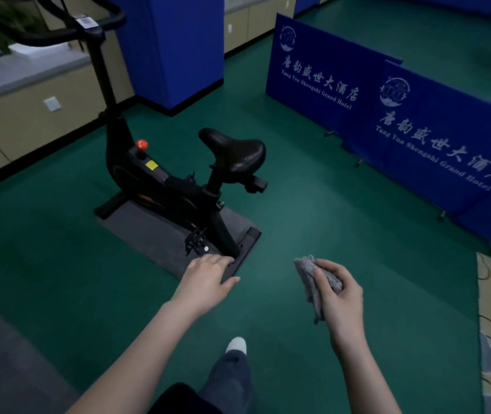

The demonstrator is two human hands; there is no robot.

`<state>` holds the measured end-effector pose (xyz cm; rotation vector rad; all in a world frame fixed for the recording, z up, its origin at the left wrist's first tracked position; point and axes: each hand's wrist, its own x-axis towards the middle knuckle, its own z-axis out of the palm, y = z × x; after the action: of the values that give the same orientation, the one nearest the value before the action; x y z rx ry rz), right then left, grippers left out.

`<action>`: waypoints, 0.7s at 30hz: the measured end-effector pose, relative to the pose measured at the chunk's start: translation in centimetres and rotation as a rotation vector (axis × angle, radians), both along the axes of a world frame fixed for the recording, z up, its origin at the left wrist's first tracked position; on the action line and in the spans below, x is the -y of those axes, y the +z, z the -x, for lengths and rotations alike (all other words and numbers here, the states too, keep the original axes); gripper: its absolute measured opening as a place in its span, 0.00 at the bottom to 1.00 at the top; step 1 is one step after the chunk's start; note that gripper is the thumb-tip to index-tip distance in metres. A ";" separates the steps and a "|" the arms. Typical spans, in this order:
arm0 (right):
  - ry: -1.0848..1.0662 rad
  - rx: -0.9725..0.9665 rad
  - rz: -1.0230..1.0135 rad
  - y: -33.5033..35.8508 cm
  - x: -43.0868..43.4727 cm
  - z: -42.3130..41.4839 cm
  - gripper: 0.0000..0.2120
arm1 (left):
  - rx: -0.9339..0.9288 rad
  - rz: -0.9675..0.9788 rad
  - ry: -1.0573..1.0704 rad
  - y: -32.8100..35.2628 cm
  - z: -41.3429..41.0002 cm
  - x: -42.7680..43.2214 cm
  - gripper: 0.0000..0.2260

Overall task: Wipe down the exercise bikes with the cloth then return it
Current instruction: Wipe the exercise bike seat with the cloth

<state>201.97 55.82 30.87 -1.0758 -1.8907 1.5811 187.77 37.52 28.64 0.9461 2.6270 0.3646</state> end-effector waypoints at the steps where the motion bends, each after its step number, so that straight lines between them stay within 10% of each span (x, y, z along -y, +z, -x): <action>1: 0.021 0.008 -0.011 0.2 -1.2 1.5 0.05 | 0.009 -0.005 0.011 0.0 1.4 -1.4 0.23; 21: 0.304 -0.008 0.054 0.5 -19.1 20.0 0.05 | 0.073 -0.037 0.387 -0.5 14.6 -15.9 0.24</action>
<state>181.97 74.88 31.35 -0.8296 -2.0952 1.8044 173.22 53.45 28.09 0.4178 2.7345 0.5296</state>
